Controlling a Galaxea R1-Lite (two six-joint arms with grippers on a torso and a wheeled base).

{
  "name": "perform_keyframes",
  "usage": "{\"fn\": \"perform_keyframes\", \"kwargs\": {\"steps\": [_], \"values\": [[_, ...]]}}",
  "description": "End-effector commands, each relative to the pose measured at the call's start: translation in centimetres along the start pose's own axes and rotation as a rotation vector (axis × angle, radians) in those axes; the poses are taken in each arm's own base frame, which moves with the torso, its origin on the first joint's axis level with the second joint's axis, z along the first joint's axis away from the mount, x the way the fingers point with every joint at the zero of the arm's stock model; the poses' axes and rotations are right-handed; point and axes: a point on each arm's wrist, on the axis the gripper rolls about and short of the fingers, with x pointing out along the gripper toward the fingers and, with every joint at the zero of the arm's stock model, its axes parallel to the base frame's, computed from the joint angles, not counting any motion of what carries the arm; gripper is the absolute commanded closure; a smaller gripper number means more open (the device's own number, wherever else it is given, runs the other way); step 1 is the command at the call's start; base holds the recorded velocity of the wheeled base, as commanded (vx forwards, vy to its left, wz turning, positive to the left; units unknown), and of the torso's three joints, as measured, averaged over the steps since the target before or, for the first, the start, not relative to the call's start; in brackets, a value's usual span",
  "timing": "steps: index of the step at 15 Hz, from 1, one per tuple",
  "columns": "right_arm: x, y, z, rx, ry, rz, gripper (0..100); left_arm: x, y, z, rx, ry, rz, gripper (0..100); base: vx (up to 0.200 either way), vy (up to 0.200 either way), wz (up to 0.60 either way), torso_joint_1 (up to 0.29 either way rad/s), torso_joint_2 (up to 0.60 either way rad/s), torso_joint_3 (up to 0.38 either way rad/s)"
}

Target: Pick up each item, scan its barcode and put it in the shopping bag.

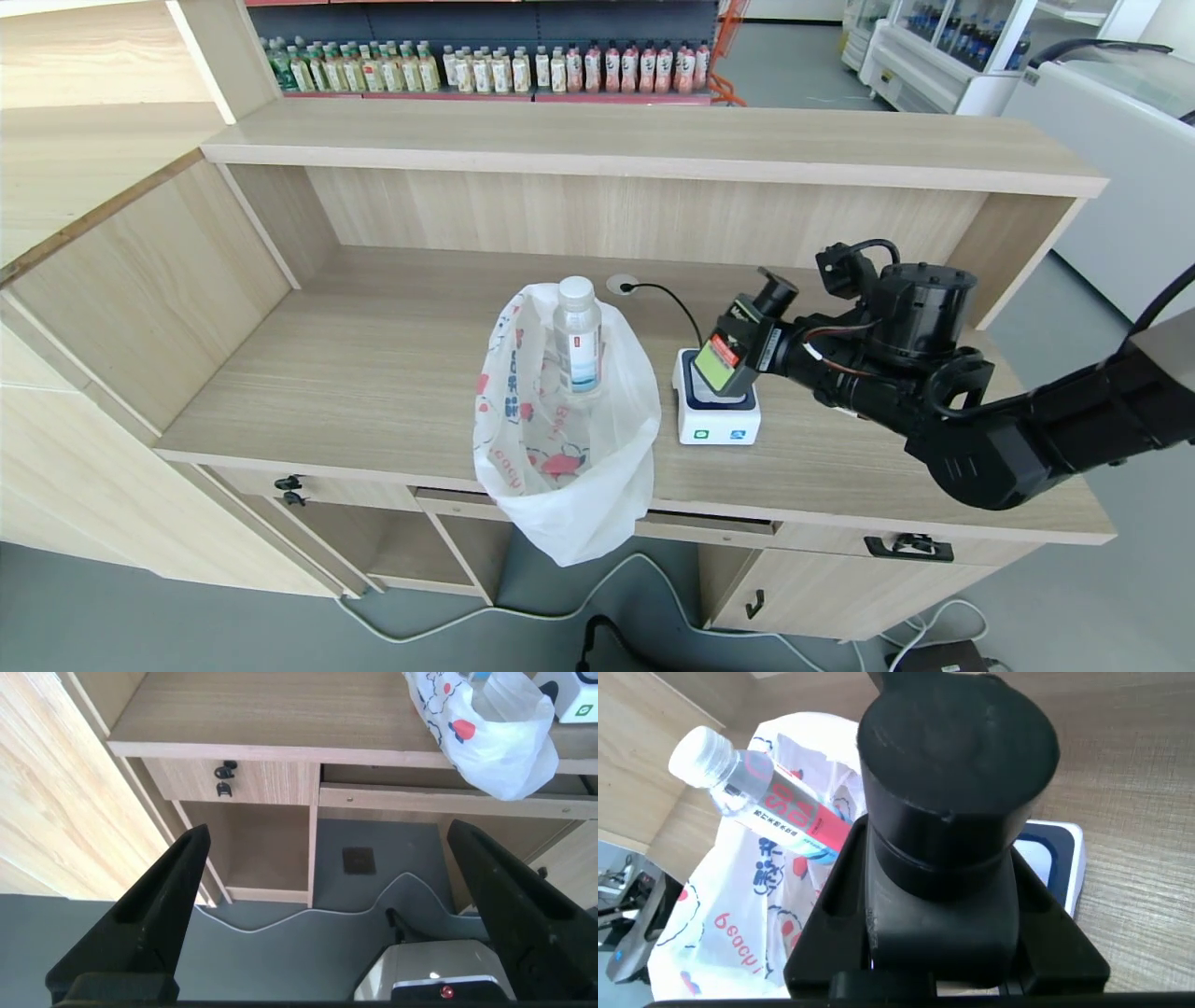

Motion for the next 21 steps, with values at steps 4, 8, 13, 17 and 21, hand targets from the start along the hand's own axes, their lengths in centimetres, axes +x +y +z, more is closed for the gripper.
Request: {"fn": "perform_keyframes", "kwargs": {"steps": [4,8,13,17,21], "values": [[0.8,0.1,-0.7,-0.002,0.012,0.001,100,0.0,0.0,0.0,0.0,0.0,0.001,0,0.0,0.0,0.0,0.0,0.0,0.0],[1.2,-0.3,-1.2,-0.03,-0.009,0.005,100,0.0,0.0,0.0,0.0,0.0,0.001,0,0.0,0.0,0.0,0.0,0.0,0.0],[2.0,-0.6,-1.3,-0.047,-0.02,0.01,100,0.0,0.0,0.0,-0.002,0.0,0.001,0,0.0,0.0,0.0,0.0,0.0,0.0],[2.5,-0.7,-1.4,-0.048,-0.022,0.015,100,0.0,0.0,0.0,-0.002,0.0,0.001,0,0.0,0.0,0.0,0.0,0.0,0.0],[2.8,-0.9,-2.0,-0.045,-0.013,0.013,100,0.0,0.0,0.0,0.0,0.0,0.001,0,0.0,0.0,0.0,0.0,0.0,0.0]]}}
